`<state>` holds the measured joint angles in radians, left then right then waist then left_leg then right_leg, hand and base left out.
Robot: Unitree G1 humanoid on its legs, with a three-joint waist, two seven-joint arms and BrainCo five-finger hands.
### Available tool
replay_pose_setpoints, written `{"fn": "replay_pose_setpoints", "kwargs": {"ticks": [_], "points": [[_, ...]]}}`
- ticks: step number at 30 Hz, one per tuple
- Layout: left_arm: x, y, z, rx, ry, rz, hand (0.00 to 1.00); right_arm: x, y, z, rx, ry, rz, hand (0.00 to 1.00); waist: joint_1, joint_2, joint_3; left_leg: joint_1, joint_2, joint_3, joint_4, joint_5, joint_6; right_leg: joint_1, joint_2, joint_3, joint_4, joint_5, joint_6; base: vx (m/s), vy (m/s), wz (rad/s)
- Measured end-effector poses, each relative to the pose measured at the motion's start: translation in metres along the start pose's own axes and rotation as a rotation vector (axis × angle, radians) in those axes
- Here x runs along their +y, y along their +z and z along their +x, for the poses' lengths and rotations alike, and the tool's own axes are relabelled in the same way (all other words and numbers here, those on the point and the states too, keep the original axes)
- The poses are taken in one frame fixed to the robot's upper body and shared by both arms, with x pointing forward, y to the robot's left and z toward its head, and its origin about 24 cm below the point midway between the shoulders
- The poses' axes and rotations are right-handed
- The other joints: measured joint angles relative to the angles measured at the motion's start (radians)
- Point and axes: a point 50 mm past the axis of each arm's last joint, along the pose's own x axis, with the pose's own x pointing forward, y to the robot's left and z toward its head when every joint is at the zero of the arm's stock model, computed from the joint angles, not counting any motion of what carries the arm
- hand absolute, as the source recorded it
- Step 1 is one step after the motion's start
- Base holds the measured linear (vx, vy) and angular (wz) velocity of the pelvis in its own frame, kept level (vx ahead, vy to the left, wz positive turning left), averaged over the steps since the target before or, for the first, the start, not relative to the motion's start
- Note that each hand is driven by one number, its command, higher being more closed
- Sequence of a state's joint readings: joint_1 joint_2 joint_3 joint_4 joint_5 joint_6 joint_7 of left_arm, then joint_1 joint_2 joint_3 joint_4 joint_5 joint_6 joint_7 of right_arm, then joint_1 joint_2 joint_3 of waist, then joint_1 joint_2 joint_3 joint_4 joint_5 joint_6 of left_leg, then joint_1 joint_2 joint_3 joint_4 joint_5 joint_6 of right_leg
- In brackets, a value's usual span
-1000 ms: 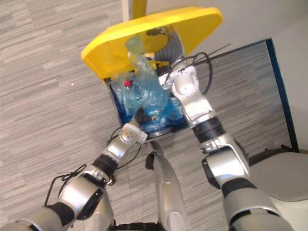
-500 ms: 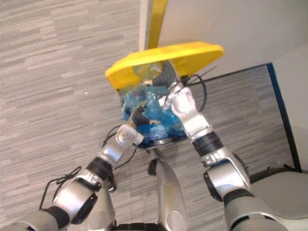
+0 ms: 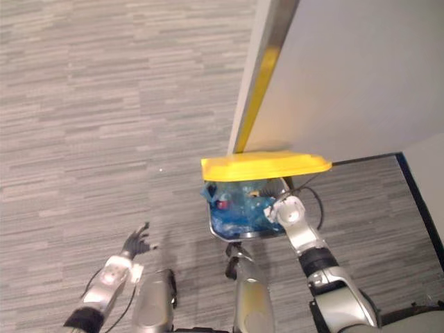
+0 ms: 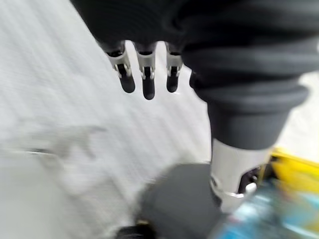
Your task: Gather rubbish on tea table into small bin, then transfer packed bag to large trash can.
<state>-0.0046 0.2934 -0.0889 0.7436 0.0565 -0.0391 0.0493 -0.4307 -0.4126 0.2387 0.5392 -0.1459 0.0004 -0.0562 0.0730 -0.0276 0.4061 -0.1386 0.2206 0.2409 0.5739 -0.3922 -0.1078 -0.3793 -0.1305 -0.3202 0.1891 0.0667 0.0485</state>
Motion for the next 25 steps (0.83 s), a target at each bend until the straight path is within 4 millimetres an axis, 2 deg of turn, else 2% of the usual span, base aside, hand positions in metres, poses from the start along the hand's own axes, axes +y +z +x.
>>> {"fn": "replay_pose_setpoints", "kwargs": {"ticks": [1, 2, 3, 5, 6, 7, 8, 9, 10, 11, 12, 13, 14, 15, 16, 17, 19, 20, 25], "points": [[-0.001, -0.018, -0.004, 0.071, -0.007, -0.012, 0.00, 0.006, -0.005, -0.003, 0.014, 0.015, -0.002, 0.00, 0.001, 0.001, -0.001, 0.019, -0.006, 0.017, 0.001, -0.001, 0.002, 0.009, -0.004, 0.012, 0.001, 0.004, 0.003, -0.07, 0.033, -0.24], [-0.002, -0.023, -0.005, 0.091, -0.008, -0.014, 0.00, 0.008, -0.007, -0.004, 0.022, 0.021, 0.002, 0.00, 0.000, 0.001, -0.001, 0.026, -0.007, 0.021, 0.002, -0.002, 0.003, 0.013, -0.004, 0.015, 0.001, 0.005, 0.005, -0.13, 0.050, -0.28], [-0.004, -0.035, -0.008, 0.138, -0.009, -0.029, 0.00, 0.018, -0.016, -0.010, 0.050, 0.043, 0.017, 0.00, -0.001, 0.001, -0.002, 0.047, -0.011, 0.030, 0.007, -0.004, 0.006, 0.026, -0.007, 0.023, 0.008, 0.008, 0.010, -0.15, 0.048, -0.19], [-0.008, -0.044, -0.012, 0.173, -0.012, -0.041, 0.00, 0.032, -0.032, -0.022, 0.101, 0.077, 0.035, 0.00, -0.010, -0.010, -0.009, 0.059, -0.021, 0.041, 0.018, -0.005, 0.008, 0.025, -0.021, 0.032, 0.032, 0.001, 0.021, -0.14, 0.031, -0.17], [-0.010, -0.049, -0.014, 0.195, -0.007, -0.067, 0.00, 0.045, -0.042, -0.031, 0.134, 0.105, 0.042, 0.00, -0.014, -0.020, -0.015, 0.074, -0.024, 0.057, -0.001, -0.001, 0.012, 0.021, -0.030, 0.031, 0.033, -0.036, 0.058, -0.16, -0.023, -0.30], [-0.017, -0.056, -0.017, 0.223, -0.006, -0.101, 0.00, 0.063, -0.053, -0.041, 0.178, 0.144, 0.067, 0.00, -0.019, -0.011, -0.035, 0.072, -0.012, 0.081, -0.042, 0.031, 0.014, -0.049, -0.047, 0.047, 0.201, -0.063, 0.005, -0.17, -0.050, -0.29], [-0.018, -0.059, -0.019, 0.237, -0.003, -0.112, 0.00, 0.070, -0.058, -0.046, 0.199, 0.159, 0.080, 0.00, -0.026, -0.026, -0.050, 0.070, -0.012, 0.081, -0.055, 0.043, 0.011, -0.075, -0.055, 0.064, 0.302, -0.073, -0.026, -0.08, -0.119, -0.09], [-0.020, -0.063, -0.020, 0.260, -0.002, -0.120, 0.00, 0.086, -0.072, -0.060, 0.261, 0.192, 0.110, 0.00, -0.043, -0.036, -0.059, 0.080, -0.014, 0.074, -0.086, 0.062, 0.005, -0.082, -0.064, 0.094, 0.502, -0.122, -0.042, 0.00, -0.126, 0.20], [-0.018, -0.066, -0.021, 0.273, 0.008, -0.116, 0.00, 0.100, -0.088, -0.076, 0.339, 0.212, 0.151, 0.00, -0.050, -0.050, -0.070, 0.089, -0.019, 0.062, -0.095, 0.066, -0.003, -0.042, -0.066, 0.128, 0.601, -0.168, -0.026, 0.05, -0.201, 0.35], [-0.013, -0.068, -0.022, 0.282, 0.026, -0.116, 0.00, 0.118, -0.112, -0.104, 0.471, 0.233, 0.209, 0.00, -0.060, -0.070, -0.093, 0.078, -0.038, 0.042, -0.089, 0.061, -0.014, 0.032, -0.041, 0.160, 0.500, -0.294, 0.033, 0.05, -0.136, 0.26], [-0.014, -0.068, -0.022, 0.286, 0.029, -0.121, 0.00, 0.122, -0.119, -0.111, 0.507, 0.235, 0.219, 0.00, -0.060, -0.068, -0.097, 0.076, -0.039, 0.036, -0.092, 0.063, -0.014, 0.055, -0.028, 0.157, 0.444, -0.320, 0.003, 0.05, -0.160, -0.11], [-0.026, -0.069, -0.024, 0.297, 0.018, -0.165, 0.00, 0.127, -0.135, -0.125, 0.605, 0.247, 0.219, 0.00, -0.053, -0.028, -0.114, 0.070, -0.026, 0.007, -0.157, 0.087, 0.025, 0.089, 0.022, 0.150, 0.333, -0.272, -0.029, 0.01, -0.107, -0.48], [-0.024, -0.074, -0.027, 0.313, 0.038, -0.187, 0.00, 0.126, -0.142, -0.133, 0.652, 0.209, 0.258, 0.00, -0.063, -0.035, -0.133, 0.099, -0.034, 0.032, -0.215, 0.138, -0.024, 0.093, -0.013, 0.129, 0.463, -0.301, -0.054, 0.02, -0.121, -0.46], [-0.021, -0.076, -0.028, 0.320, 0.045, -0.181, 0.00, 0.130, -0.145, -0.140, 0.677, 0.211, 0.266, 0.00, -0.067, -0.055, -0.146, 0.107, -0.055, 0.036, -0.227, 0.144, -0.021, 0.122, -0.025, 0.142, 0.430, -0.339, -0.020, 0.01, -0.113, -0.17], [-0.025, -0.074, -0.026, 0.324, 0.046, -0.194, 0.00, 0.133, -0.159, -0.157, 0.760, 0.197, 0.281, 0.00, -0.068, -0.044, -0.160, 0.123, -0.056, 0.032, -0.259, 0.155, -0.023, 0.171, -0.001, 0.147, 0.338, -0.353, -0.040, 0.01, -0.042, -0.03], [-0.034, -0.074, -0.027, 0.326, 0.034, -0.213, 0.00, 0.133, -0.168, -0.168, 0.826, 0.188, 0.284, 0.00, -0.066, -0.024, -0.203, 0.122, -0.048, 0.031, -0.309, 0.180, -0.019, 0.182, 0.023, 0.137, 0.253, -0.306, -0.048, 0.01, -0.013, -0.11], [-0.042, -0.073, -0.027, 0.333, 0.022, -0.229, 0.00, 0.134, -0.177, -0.179, 0.896, 0.173, 0.295, 0.00, -0.066, -0.013, -0.241, 0.144, -0.057, 0.052, -0.406, 0.233, -0.010, 0.192, 0.037, 0.146, 0.179, -0.267, -0.043, 0.04, 0.053, -0.07], [-0.047, -0.072, -0.027, 0.338, 0.011, -0.240, 0.00, 0.132, -0.179, -0.181, 0.916, 0.154, 0.304, 0.00, -0.066, -0.007, -0.246, 0.166, -0.065, 0.057, -0.453, 0.260, -0.014, 0.208, 0.042, 0.148, 0.138, -0.242, -0.040, 0.04, 0.056, -0.02], [-0.054, -0.074, -0.027, 0.363, -0.010, -0.247, 0.00, 0.132, -0.185, -0.190, 0.978, 0.116, 0.345, 0.00, -0.069, 0.000, -0.255, 0.195, -0.076, 0.077, -0.493, 0.280, -0.010, 0.249, 0.049, 0.164, 0.050, -0.184, -0.031, 0.03, 0.074, -0.11]]}}
